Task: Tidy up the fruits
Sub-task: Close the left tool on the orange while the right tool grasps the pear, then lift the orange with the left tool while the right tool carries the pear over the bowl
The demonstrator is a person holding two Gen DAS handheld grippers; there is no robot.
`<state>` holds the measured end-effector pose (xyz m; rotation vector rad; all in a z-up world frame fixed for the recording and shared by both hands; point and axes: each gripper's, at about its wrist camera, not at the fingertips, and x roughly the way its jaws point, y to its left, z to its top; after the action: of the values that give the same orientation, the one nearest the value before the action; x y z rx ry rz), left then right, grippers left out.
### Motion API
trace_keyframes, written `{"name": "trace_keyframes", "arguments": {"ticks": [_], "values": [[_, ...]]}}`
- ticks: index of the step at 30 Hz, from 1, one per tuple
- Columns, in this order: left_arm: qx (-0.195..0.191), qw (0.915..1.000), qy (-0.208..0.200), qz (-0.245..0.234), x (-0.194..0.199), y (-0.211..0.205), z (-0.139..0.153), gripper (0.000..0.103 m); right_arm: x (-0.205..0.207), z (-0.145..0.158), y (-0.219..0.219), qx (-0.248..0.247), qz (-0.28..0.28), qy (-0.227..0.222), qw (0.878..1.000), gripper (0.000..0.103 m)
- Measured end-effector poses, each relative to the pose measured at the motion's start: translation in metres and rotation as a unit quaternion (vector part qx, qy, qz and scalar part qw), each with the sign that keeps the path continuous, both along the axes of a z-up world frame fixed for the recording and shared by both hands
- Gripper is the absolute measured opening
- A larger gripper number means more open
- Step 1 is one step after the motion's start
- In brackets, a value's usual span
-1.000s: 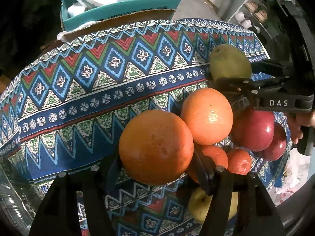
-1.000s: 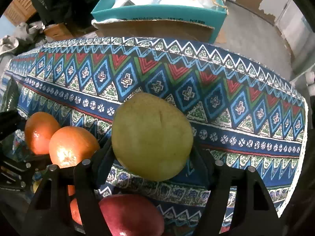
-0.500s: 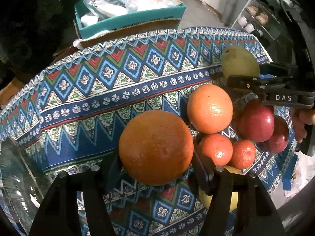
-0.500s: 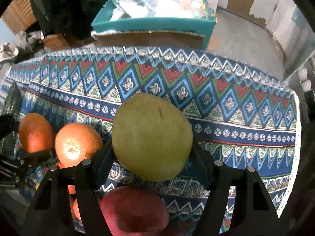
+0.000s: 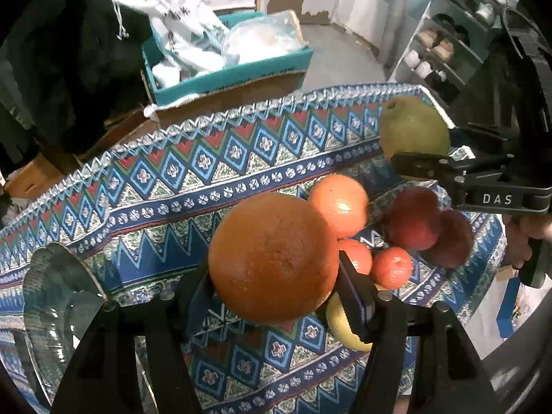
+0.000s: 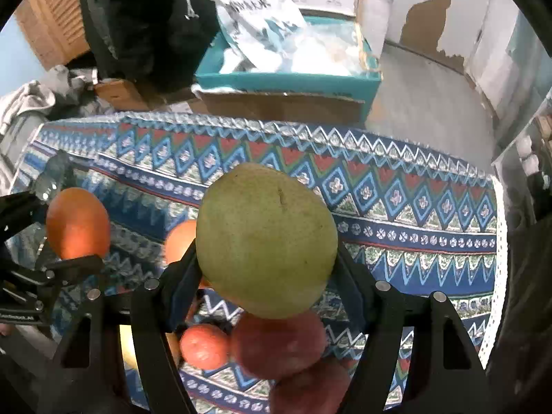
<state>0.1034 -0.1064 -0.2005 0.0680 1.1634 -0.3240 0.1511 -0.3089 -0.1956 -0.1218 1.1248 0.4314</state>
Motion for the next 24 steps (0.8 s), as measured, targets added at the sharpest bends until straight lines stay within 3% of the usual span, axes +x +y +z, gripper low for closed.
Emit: {"name": "trace_keyframes", "arguments": {"ticks": [24], "values": [[-0.04, 0.9963, -0.063, 0.043, -0.054, 0.058, 0.077, 0.067, -0.046, 0.094, 0.059, 0.063, 0.043, -0.079, 0.994, 0.072]]}}
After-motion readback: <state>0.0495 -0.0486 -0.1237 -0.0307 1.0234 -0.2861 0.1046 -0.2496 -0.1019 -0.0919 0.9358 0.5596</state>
